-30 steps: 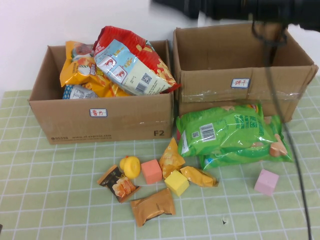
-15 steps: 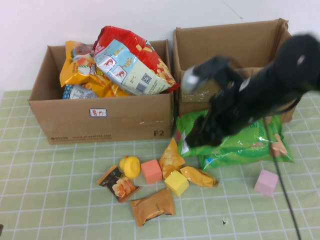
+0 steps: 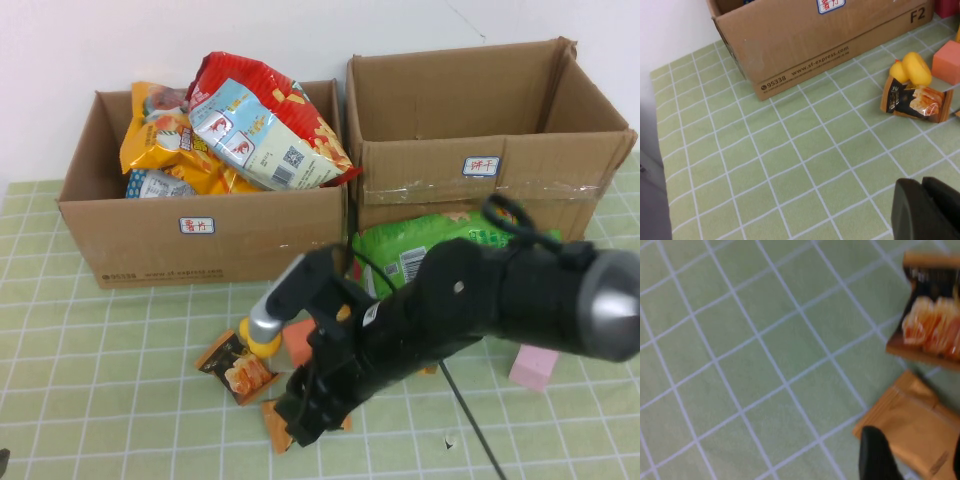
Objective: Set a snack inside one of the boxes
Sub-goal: Pick up the biscuit
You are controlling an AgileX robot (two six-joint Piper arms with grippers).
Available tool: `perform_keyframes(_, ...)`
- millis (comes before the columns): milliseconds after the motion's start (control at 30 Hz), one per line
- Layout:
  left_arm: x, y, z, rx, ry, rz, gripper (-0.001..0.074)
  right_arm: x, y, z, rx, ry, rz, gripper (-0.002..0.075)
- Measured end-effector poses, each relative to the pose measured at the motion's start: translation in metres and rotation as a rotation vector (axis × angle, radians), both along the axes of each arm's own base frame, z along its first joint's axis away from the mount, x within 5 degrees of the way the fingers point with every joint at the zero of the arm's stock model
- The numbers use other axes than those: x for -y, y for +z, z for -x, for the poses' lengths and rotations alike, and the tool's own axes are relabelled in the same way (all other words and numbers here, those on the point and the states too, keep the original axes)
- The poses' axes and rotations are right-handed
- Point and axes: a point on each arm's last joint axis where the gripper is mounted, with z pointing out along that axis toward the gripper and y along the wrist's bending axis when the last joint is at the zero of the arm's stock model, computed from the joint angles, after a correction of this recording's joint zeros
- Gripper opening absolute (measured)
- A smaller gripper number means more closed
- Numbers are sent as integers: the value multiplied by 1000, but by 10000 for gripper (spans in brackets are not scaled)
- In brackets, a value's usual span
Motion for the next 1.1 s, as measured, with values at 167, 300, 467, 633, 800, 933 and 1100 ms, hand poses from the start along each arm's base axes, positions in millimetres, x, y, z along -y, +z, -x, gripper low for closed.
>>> perform_keyframes(167, 0, 0, 0, -6, 2, 4, -1, 0, -27, 1, -159, -101, 60, 320)
perform_keyframes(300, 0, -1, 1, -23, 12, 29, -1, 7, -37, 7, -225, -85, 172, 320)
perform_keyframes(467, -2, -2, 1, -35, 51, 57, -1, 24, -43, 4, -139, -16, 381, 320)
perform_keyframes(633, -11, -7, -6, -119, 213, 125, -1, 40, -39, -7, -63, -108, 568, 320)
perform_keyframes(800, -3, -16, -31, -366, 243, 189, -1, 60, -29, -15, -38, -295, 793, 319)
perform_keyframes(933, 12, -18, -66, -498, 158, 242, -1, 72, -25, -13, -55, -398, 902, 319)
perform_keyframes(1100, 24, -20, -123, -521, 142, 328, -1, 74, -3, -6, -59, -459, 804, 316)
